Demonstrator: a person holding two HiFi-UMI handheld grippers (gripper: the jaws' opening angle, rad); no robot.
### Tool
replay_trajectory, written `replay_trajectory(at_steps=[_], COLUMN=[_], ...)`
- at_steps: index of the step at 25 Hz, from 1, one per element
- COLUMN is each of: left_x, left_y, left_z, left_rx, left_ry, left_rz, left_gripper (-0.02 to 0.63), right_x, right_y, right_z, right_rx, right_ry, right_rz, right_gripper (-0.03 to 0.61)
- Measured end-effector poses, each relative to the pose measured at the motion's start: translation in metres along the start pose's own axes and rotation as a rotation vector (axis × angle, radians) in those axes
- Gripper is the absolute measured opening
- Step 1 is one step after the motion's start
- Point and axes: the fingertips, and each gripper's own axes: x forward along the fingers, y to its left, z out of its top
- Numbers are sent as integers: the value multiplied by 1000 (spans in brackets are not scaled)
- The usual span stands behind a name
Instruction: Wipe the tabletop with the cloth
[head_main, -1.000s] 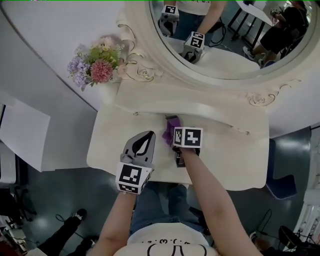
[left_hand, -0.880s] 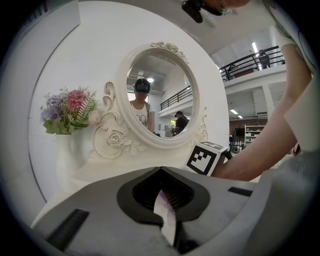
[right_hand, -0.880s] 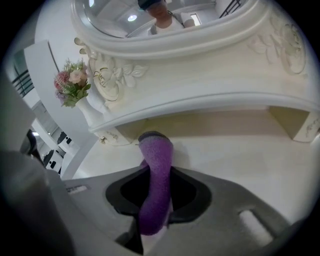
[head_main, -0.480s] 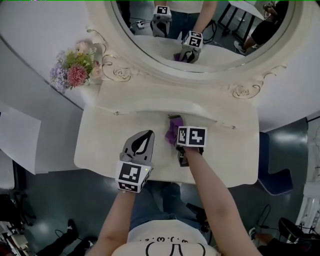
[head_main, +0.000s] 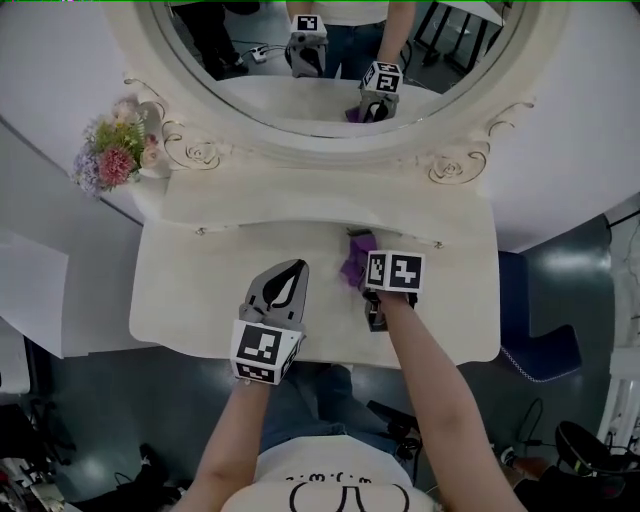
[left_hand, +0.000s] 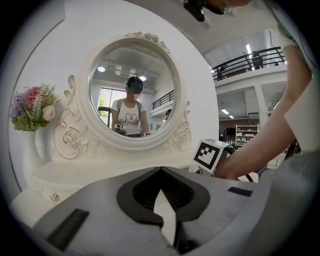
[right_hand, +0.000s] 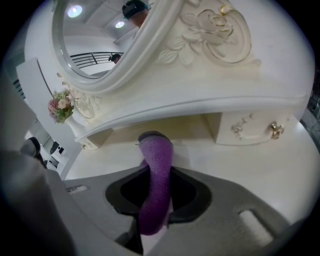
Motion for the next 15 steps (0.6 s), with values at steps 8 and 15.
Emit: replay_trajectory(at_steps=[8, 15], left_x=[23, 40], left_y=[-38, -69], left_z=[2, 0], left_rx=[9, 21], left_ry=[-2, 6], left_rz=[-51, -100], left_gripper=[-3, -3], right_x=[-29, -51], right_y=[-65, -118], right_z=[-1, -7], right_rx=[59, 181], right_ry=[-21, -49], right_rz=[-37, -29], right_gripper=[97, 98])
